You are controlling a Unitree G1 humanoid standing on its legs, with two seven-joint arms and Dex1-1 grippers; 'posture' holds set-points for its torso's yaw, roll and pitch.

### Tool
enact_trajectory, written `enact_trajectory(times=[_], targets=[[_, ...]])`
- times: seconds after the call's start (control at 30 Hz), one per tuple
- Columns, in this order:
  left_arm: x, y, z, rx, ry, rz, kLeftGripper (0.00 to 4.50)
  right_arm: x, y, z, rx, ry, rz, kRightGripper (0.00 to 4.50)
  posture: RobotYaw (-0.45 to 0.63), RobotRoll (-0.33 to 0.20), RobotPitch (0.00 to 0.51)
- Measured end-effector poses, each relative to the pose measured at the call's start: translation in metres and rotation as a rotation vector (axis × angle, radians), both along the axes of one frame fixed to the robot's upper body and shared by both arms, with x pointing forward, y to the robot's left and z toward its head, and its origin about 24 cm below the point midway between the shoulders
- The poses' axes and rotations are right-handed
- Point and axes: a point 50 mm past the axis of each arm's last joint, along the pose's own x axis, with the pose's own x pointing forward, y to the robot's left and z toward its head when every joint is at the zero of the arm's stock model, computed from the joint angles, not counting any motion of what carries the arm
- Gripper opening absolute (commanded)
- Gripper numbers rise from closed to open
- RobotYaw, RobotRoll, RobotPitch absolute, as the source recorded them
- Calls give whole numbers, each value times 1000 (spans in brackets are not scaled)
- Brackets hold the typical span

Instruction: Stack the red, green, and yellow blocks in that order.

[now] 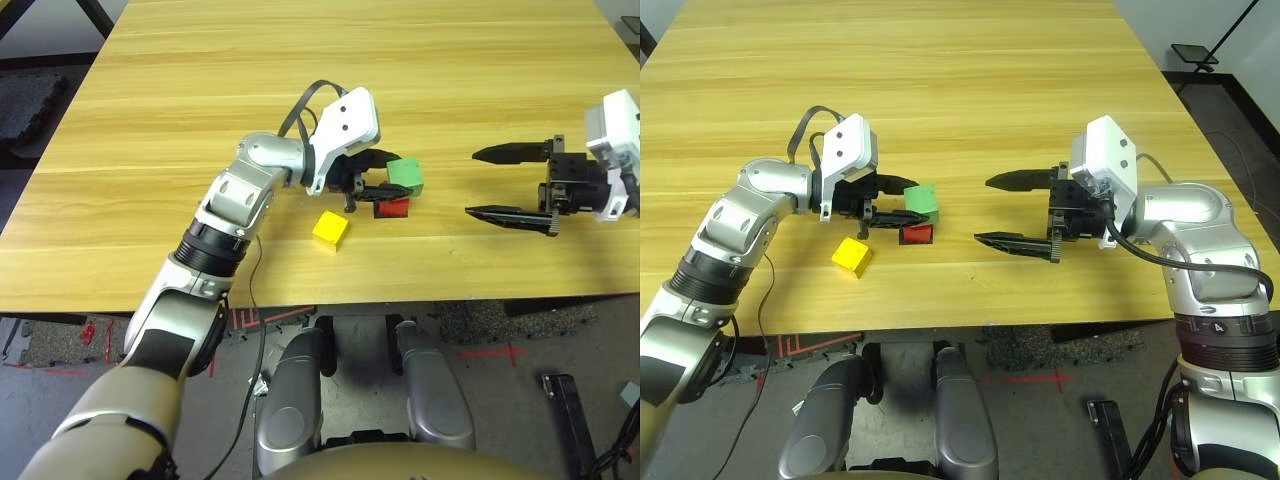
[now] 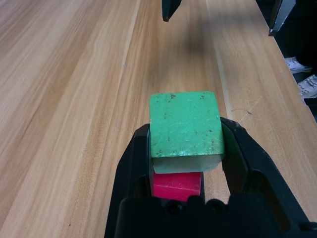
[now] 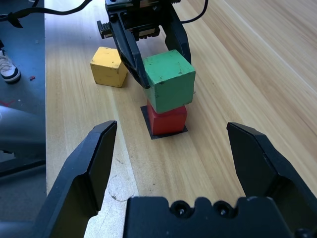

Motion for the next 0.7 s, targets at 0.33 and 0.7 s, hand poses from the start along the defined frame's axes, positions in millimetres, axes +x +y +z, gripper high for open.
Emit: enact_trajectory(times=[0.33,0.7], targets=[[-1,-4,-1,0,-6,-13,2024,0,0,0,1,-1,-3,4500,171,49,296],[-2,-5,-4,0,4,-23,2024,1,2,-1,8,-3,-2,4500,174,51,301]])
